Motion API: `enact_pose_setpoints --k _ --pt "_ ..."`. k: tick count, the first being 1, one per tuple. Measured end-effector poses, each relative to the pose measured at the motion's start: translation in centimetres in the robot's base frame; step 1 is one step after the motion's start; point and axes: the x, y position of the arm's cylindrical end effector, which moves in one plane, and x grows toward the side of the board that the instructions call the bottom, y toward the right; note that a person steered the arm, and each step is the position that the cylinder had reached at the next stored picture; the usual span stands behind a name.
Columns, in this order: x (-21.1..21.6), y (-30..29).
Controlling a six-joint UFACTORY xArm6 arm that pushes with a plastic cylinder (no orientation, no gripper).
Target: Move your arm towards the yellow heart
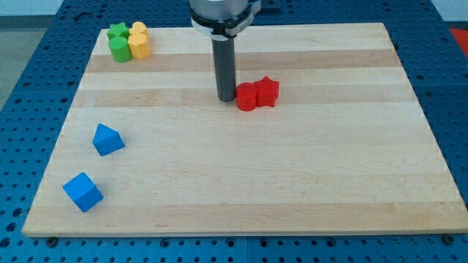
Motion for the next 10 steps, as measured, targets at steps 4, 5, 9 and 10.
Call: enact_pose_setpoints --k 4,5,9,10 --pt "0.0 -7.6" --pt "-1.6 -13.8" --pt "-19.5 -12.7" --pt "-19.6 -13.3"
